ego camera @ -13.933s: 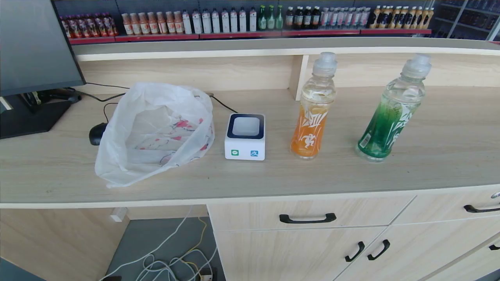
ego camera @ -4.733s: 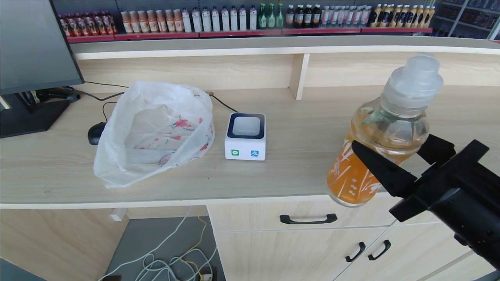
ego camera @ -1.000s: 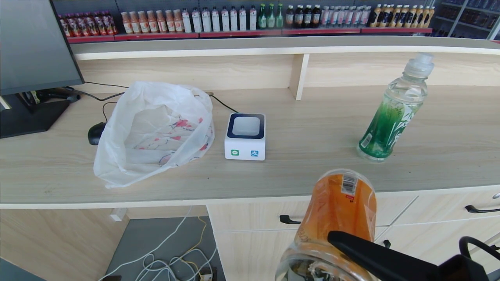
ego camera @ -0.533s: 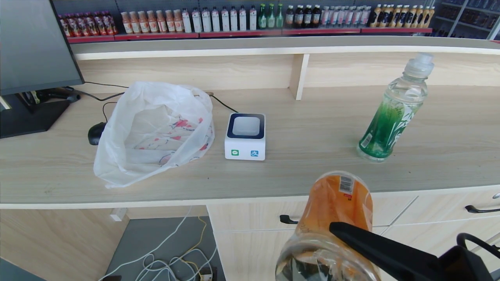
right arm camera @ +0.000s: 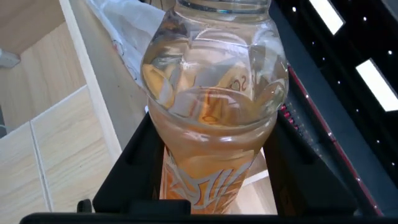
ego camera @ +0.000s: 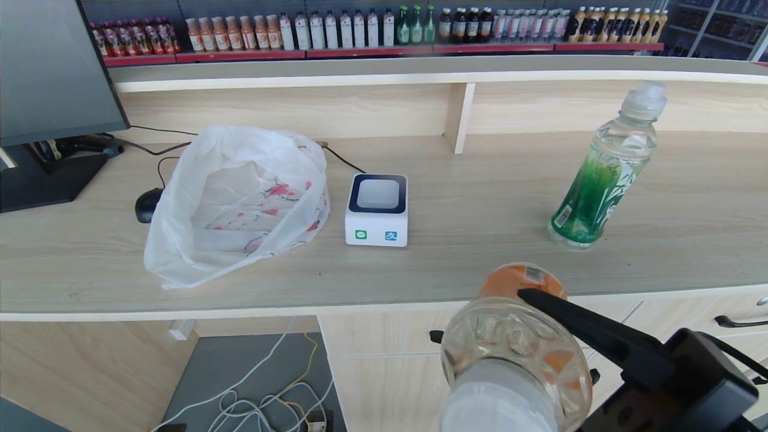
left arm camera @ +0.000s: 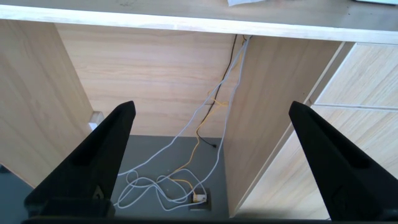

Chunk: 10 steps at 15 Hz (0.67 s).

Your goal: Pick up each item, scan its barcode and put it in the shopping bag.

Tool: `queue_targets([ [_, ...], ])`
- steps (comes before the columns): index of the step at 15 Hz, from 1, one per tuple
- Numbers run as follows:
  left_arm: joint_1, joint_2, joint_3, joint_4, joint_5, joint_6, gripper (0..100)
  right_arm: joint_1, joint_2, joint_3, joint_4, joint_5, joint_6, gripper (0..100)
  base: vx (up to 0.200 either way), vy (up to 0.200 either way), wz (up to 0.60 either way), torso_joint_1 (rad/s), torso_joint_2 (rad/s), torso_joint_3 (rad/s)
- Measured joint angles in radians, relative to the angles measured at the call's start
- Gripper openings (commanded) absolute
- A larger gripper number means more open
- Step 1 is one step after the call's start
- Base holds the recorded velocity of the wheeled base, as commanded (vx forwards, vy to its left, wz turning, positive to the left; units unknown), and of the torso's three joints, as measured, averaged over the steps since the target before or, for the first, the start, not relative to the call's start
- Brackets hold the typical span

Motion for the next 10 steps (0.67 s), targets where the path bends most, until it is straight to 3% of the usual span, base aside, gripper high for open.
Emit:
queue_targets([
  [5,0.000,0.000,0.000,0.000,0.000,0.000,100,-0.141,0.001,-0.033,0.000,0.000,0.281,0,0.000,0.000,0.00,0.000,0.00,0.000],
  [10,0.000,0.000,0.000,0.001,0.000,0.000,100,-0.223,0.039,-0.122,-0.001,-0.002,0.573,0,0.000,0.000,0.00,0.000,0.00,0.000],
])
